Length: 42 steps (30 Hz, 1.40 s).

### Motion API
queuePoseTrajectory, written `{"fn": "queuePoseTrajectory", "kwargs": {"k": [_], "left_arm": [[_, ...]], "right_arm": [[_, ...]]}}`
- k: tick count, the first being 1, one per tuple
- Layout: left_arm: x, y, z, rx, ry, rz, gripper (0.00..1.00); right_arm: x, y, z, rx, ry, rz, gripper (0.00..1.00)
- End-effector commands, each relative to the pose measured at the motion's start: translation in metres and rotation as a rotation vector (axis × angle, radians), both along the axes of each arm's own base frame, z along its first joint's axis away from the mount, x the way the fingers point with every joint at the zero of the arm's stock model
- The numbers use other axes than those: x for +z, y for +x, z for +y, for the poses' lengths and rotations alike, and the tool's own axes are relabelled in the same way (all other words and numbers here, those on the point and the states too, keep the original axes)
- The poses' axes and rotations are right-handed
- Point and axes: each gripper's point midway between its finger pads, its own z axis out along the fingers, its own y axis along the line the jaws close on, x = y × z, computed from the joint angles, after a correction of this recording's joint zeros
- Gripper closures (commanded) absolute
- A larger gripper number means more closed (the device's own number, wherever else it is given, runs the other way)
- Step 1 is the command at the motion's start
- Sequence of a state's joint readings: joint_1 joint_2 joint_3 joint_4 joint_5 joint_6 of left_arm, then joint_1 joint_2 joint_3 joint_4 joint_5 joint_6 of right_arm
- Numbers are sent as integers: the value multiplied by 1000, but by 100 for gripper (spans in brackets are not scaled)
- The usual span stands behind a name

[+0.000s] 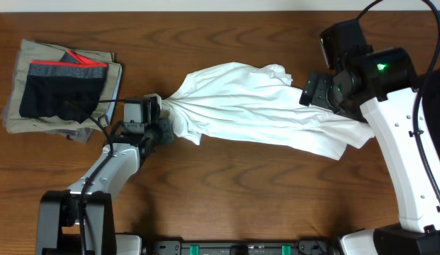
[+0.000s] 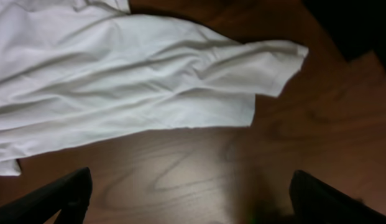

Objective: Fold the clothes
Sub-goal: 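Grasp the left end of the T-shirt with the left gripper, then grasp the right end of the T-shirt with the right gripper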

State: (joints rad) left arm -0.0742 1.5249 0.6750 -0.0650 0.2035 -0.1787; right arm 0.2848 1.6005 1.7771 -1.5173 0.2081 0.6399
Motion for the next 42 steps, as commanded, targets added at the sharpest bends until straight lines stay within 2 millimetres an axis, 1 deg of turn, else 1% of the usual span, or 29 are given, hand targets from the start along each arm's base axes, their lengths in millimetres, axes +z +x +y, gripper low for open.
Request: {"fn": "queuePoseTrajectory", "kwargs": {"k": [1, 3, 6, 8, 11, 15, 19, 21, 24, 27, 29, 30, 33, 34, 36, 39, 42], "left_arm": [[6, 9, 0, -6, 8, -23, 89], [6, 9, 0, -6, 8, -23, 94], [6, 8, 0, -6, 8, -22, 94], [6, 8, 0, -5, 8, -20, 94], [6, 8, 1, 26, -10, -14, 94], [8, 9, 0, 59, -32, -12, 94], [11, 9, 0, 59, -33, -20, 94], [12, 9, 0, 59, -33, -23, 94], [14, 10, 0, 59, -34, -29, 94], [17, 11, 0, 62, -38, -38, 94], [19, 12, 0, 61, -38, -46, 94], [21, 12, 0, 62, -39, -49, 94], [24, 11, 0, 61, -39, -56, 94], [25, 11, 0, 61, -39, -57, 94], [25, 11, 0, 61, -39, -58, 94], [25, 11, 0, 61, -40, -58, 94], [25, 11, 0, 61, -40, -58, 94]], "right_arm": [[2, -7, -6, -91, 11, -3, 1], [2, -13, -14, -159, -15, 7, 1], [2, -29, -29, -266, -74, 40, 1], [0, -37, -31, -282, -84, 68, 1], [-8, -42, -32, -283, -96, 101, 1], [-32, -49, -32, -296, -99, 166, 1], [-62, -59, -24, -320, -46, 246, 1], [-73, -66, -27, -358, -51, 277, 1], [-88, -74, -36, -421, -69, 308, 1], [-105, -72, -47, -450, -60, 311, 1], [-120, -69, -49, -443, -24, 318, 7], [-127, -69, -49, -439, -2, 323, 7], [-147, -72, -51, -468, 44, 337, 2], [-154, -72, -51, -472, 60, 339, 2], [-167, -69, -49, -441, 102, 332, 2], [-186, -68, -39, -410, 174, 328, 3], [-203, -73, -37, -399, 186, 327, 6]]}}
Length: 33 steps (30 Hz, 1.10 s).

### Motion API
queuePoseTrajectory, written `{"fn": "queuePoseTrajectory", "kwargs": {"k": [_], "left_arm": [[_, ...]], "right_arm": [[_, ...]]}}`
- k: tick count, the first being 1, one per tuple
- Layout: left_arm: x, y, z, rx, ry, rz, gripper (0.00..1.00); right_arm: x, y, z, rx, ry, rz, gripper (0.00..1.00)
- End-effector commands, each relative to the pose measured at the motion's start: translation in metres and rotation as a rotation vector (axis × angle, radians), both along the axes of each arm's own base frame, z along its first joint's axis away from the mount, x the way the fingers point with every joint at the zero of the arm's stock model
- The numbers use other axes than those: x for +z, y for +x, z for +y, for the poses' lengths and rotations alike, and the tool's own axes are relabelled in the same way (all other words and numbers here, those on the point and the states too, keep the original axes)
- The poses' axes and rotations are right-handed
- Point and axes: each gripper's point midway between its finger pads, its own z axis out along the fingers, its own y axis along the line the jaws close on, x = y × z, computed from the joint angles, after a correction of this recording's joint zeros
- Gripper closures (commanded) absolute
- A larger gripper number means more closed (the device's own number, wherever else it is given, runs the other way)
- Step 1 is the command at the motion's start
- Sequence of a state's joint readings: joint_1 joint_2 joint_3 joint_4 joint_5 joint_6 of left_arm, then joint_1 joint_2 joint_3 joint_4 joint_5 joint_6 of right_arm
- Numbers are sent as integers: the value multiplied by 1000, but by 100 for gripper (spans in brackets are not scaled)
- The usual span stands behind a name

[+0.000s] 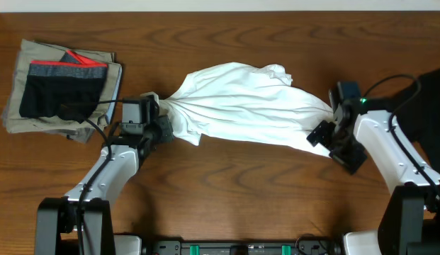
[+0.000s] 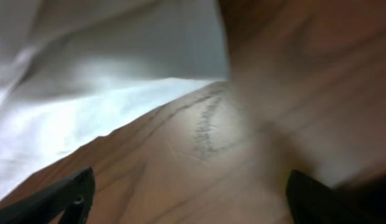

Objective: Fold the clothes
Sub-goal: 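Grasp the right end of the T-shirt with the right gripper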

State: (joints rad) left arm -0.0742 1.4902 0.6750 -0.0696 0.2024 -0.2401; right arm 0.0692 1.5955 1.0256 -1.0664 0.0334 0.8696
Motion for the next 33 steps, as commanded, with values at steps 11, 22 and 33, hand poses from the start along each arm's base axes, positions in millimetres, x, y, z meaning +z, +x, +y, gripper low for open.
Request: {"fn": "queuePoseTrajectory", "kwargs": {"k": [11, 22, 33], "left_arm": [[14, 9, 0, 11, -5, -40, 94], [14, 9, 0, 11, -5, -40, 94], [14, 9, 0, 11, -5, -40, 94]], "right_arm": [[-31, -1, -18, 2, -14, -60, 16], [-42, 3, -24, -1, -18, -98, 20], [-48, 5, -32, -2, -62, -123, 48]]}}
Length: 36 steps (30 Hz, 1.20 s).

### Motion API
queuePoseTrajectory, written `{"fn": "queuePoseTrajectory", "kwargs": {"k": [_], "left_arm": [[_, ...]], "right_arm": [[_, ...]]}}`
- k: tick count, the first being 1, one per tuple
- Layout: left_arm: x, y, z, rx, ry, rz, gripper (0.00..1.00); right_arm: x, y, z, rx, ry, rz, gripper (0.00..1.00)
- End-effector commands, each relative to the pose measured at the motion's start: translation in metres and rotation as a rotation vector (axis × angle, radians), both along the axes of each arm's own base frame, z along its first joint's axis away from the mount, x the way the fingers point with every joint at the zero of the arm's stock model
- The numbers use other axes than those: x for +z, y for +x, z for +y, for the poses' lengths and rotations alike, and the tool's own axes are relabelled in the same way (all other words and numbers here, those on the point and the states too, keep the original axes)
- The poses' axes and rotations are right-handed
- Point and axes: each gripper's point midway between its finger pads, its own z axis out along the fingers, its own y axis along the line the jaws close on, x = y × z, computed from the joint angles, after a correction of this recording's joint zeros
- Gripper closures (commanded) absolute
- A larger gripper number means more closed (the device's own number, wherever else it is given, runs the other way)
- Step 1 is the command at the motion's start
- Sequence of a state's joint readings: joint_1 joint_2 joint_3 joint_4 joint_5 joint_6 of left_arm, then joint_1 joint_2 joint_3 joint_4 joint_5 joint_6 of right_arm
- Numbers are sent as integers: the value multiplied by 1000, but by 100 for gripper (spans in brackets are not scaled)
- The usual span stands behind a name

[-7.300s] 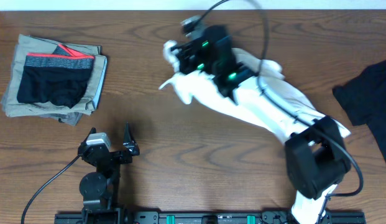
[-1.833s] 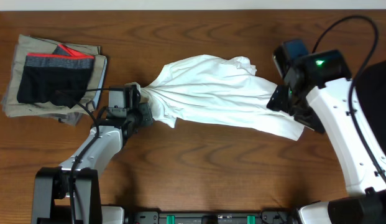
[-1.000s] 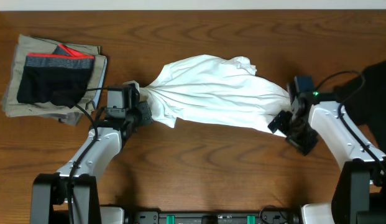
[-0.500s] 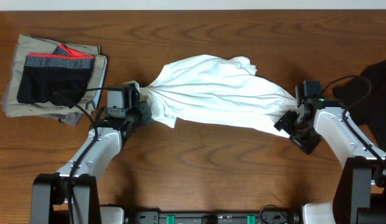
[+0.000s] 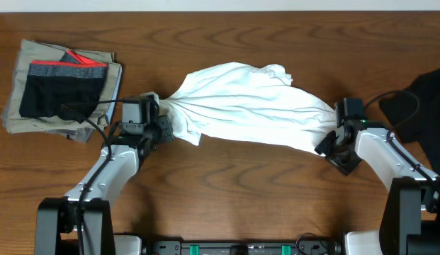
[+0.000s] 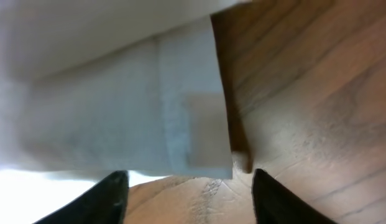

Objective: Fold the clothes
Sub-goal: 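Grasp the right end of the T-shirt with the right gripper, then lift the T-shirt with both grippers, shake it, and lay it flat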

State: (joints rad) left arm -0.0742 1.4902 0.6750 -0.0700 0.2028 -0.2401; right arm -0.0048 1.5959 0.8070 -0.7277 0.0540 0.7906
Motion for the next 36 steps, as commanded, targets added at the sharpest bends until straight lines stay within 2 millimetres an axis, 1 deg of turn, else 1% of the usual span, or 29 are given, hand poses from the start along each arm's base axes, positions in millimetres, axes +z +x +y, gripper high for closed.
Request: {"fn": "queuePoseTrajectory", "kwargs": {"k": [1, 7, 8, 9, 10, 11, 16, 20, 22, 24, 25, 27, 28, 30, 36], "left_arm": [[14, 10, 0, 11, -4, -40, 94], [14, 10, 0, 20, -11, -38, 94], [14, 10, 0, 20, -11, -38, 94], [14, 10, 0, 20, -11, -38, 94], [14, 10, 0, 20, -11, -38, 94], [14, 10, 0, 20, -11, -38, 94], [14, 10, 0, 20, -11, -38, 94], [14, 10, 0, 20, -11, -38, 94], [14, 10, 0, 20, -11, -38, 94], [14, 10, 0, 20, -11, -38, 94], [14, 10, 0, 20, -11, -39, 94], [14, 10, 0, 20, -11, -39, 94], [14, 10, 0, 20, -11, -39, 94], [14, 10, 0, 20, -11, -39, 94], [15, 9, 0, 19, -13, -36, 94]], "right_arm": [[2, -1, -11, -10, -52, -7, 50], [-1, 3, -14, -15, -69, -30, 51], [-1, 4, -14, -16, -69, -36, 50], [-2, 4, -14, -16, -69, -42, 46], [-3, 5, -14, -16, -69, -48, 40], [-3, 6, -14, -16, -69, -54, 38], [-9, 12, -8, -9, -31, -94, 34], [-14, 10, -7, -9, -26, -101, 34], [-15, 9, -7, -8, -26, -101, 40], [-16, 8, -7, -9, -26, -96, 62], [-16, 7, -7, -9, -25, -95, 71], [-16, 7, -7, -9, -26, -92, 77], [-16, 7, -7, -11, -26, -92, 83], [-16, 7, -9, -21, -33, -93, 99], [-13, 8, -14, -46, -54, -103, 99]]}}
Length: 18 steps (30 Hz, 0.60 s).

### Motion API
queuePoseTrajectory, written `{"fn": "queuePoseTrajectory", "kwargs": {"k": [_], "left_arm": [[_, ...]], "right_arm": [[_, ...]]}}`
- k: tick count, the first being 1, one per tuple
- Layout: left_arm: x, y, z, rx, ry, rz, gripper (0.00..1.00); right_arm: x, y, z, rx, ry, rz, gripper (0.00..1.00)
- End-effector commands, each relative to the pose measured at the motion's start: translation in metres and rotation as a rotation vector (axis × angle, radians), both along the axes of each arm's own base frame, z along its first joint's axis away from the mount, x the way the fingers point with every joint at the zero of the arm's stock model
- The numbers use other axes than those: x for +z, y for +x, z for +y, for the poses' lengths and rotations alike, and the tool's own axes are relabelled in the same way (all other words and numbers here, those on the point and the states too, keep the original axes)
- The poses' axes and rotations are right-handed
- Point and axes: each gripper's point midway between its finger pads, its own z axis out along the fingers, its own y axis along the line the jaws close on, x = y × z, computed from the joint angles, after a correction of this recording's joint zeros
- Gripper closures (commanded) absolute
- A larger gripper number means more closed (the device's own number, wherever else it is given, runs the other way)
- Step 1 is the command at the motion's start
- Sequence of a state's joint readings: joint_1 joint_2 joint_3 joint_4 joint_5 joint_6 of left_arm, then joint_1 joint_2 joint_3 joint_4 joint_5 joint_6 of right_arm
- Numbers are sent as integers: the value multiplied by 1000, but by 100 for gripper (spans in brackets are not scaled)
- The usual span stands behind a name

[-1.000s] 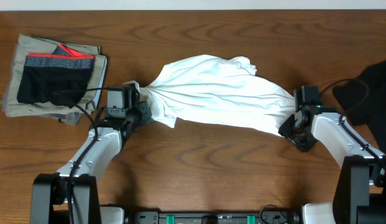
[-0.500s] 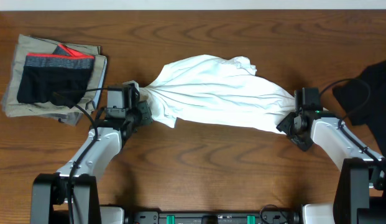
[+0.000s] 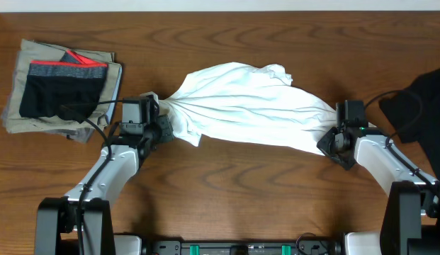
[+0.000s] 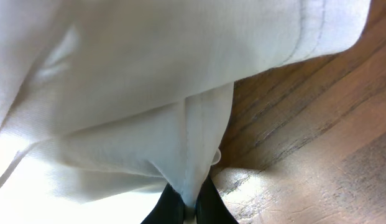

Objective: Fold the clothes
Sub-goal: 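Lift the T-shirt with both grippers, shake it, and lay it flat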

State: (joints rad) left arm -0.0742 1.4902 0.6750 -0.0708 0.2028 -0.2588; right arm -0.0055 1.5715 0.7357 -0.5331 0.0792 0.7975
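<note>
A white T-shirt (image 3: 241, 110) lies stretched across the middle of the wooden table (image 3: 227, 191), bunched at both ends. My left gripper (image 3: 163, 124) is shut on the shirt's left end, where the cloth gathers into folds. My right gripper (image 3: 331, 142) pinches the right end. In the right wrist view the white shirt (image 4: 149, 93) fills the upper frame, and a fold of it runs down between my two black fingertips (image 4: 170, 202), which stand close together at my right gripper (image 4: 188, 210).
A folded pile (image 3: 60, 85) of beige, black and red clothes sits at the far left. A dark garment (image 3: 418, 99) lies at the right edge, close behind my right arm.
My right gripper's fingers stood apart at the shirt's hemmed edge; now they are shut on a fold of it. The left arm and the shirt's shape are unchanged.
My left gripper held the shirt's left end throughout. My right arm was first raised above the shirt's right end, then down beside it with fingers wide, then at its hemmed edge, and now it grips that end.
</note>
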Motion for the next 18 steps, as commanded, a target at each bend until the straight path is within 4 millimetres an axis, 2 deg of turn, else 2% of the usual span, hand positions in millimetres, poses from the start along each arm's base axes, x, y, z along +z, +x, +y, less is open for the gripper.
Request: {"fn": "queuePoseTrajectory", "kwargs": {"k": [1, 3, 6, 13, 18], "left_arm": [[15, 7, 0, 3, -3, -34, 94], [18, 3, 0, 3, -3, -28, 94], [37, -5, 1, 2, -4, -50, 94], [102, -37, 3, 2, -13, -176, 94], [136, -64, 5, 5, -22, -257, 94]], "right_arm": [[-7, -14, -10, -38, -28, 38, 99], [0, -14, -11, -41, -38, 23, 99], [20, -11, -19, -53, -73, -19, 99], [80, -13, -31, -96, -94, -144, 99], [111, -22, -32, -102, -97, -212, 99]]}}
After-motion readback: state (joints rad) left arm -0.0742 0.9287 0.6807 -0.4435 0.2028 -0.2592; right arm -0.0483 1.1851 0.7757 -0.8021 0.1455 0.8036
